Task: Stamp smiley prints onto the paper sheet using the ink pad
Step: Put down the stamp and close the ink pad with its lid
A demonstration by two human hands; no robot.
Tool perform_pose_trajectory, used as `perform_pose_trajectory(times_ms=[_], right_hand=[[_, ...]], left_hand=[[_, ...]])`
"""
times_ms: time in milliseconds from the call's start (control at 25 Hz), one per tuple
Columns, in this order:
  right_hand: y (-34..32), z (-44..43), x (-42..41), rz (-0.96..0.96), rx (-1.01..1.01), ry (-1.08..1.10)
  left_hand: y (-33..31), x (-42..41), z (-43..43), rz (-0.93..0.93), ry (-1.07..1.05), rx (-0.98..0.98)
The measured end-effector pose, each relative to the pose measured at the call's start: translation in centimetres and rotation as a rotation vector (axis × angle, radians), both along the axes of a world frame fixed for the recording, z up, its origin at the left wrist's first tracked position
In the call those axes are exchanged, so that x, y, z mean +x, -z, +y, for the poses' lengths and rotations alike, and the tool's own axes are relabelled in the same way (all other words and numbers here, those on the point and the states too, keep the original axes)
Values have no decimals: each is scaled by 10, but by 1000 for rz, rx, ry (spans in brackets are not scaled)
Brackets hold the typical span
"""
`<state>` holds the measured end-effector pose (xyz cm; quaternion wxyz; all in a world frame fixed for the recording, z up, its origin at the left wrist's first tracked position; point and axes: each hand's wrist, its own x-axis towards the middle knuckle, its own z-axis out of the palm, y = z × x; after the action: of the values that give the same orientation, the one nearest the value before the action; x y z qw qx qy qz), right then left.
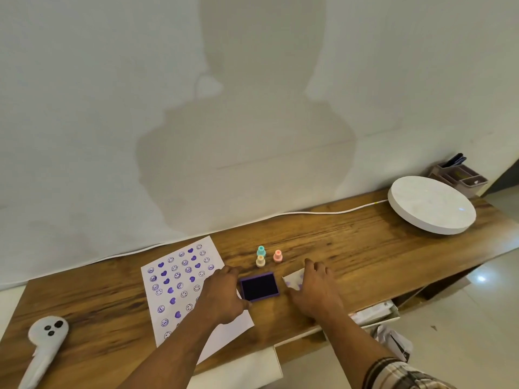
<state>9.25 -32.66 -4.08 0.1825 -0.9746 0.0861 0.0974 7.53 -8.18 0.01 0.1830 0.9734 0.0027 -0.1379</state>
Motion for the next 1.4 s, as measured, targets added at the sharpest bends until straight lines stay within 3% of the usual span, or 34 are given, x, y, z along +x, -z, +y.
perform_pose_trajectory(times_ms=[120, 320, 480, 680, 920, 1120, 1400], right_hand=[[-8, 5, 1, -33, 66, 120], [-36, 31, 1, -87, 383, 311], [-50, 49, -11, -161, 265, 109], [-58, 58, -17, -189, 194, 9], [-49, 44, -15, -26, 301, -149], [-38, 36, -11, 6, 71, -302], [-28, 38, 1, 61, 41, -380]], left_hand=[[-2, -2, 2, -65, -5, 35], [-8, -5, -22, -227, 96, -30], [-17, -1, -42, -324, 167, -55], [-12, 2, -33, -296, 139, -14], [-2, 1, -12, -198, 51, -103], [9, -7, 1, -105, 33, -23], [22, -6, 6, -75, -10, -56]])
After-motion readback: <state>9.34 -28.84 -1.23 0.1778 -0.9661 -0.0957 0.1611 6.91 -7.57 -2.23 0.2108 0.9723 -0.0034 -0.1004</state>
